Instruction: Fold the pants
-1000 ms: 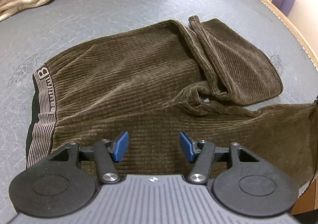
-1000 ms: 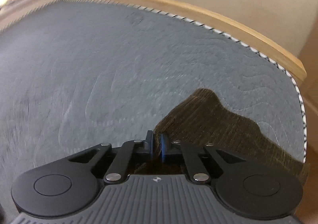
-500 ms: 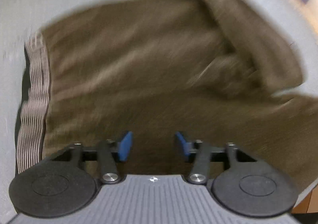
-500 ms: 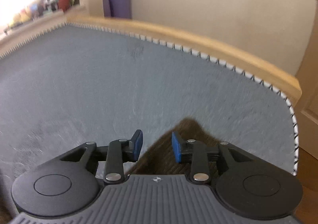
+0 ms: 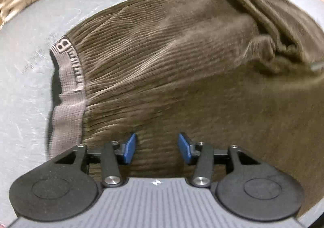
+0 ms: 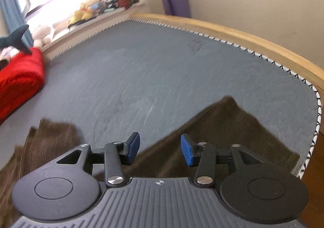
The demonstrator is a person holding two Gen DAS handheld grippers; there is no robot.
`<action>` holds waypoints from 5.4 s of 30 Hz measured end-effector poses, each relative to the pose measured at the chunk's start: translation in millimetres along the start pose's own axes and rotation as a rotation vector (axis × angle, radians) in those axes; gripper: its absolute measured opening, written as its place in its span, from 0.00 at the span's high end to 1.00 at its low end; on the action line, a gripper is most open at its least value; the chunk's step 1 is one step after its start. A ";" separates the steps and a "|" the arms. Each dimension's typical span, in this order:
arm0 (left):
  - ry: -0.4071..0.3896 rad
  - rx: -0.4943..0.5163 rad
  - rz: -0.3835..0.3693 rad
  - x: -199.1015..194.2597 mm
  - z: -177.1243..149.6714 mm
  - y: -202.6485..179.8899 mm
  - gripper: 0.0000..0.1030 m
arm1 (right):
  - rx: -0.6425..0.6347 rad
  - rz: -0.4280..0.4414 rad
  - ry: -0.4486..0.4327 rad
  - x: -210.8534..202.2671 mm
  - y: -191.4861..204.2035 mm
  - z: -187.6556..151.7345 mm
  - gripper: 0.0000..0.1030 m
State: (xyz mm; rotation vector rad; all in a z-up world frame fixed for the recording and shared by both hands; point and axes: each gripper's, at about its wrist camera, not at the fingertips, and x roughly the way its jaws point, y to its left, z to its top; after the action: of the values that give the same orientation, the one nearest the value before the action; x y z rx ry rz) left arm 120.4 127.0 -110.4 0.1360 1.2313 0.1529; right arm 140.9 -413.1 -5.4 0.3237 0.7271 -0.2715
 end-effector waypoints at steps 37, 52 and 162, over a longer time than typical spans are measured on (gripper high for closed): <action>-0.210 -0.152 -0.211 -53.8 103.8 -26.8 0.84 | -0.270 0.278 0.130 158.6 184.7 21.8 0.50; -0.175 -0.162 -0.212 -38.3 119.1 -15.3 0.79 | -0.465 0.384 0.103 164.9 221.7 28.0 0.87; -0.313 -0.324 -0.321 -17.9 130.3 114.8 0.42 | 0.220 -0.114 -0.130 197.7 24.6 104.2 0.49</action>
State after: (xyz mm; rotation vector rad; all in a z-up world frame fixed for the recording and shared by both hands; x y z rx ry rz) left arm 232.8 233.5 -29.9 -0.3090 0.8877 0.0475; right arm 353.9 -455.8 -63.1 0.4698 0.5888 -0.4778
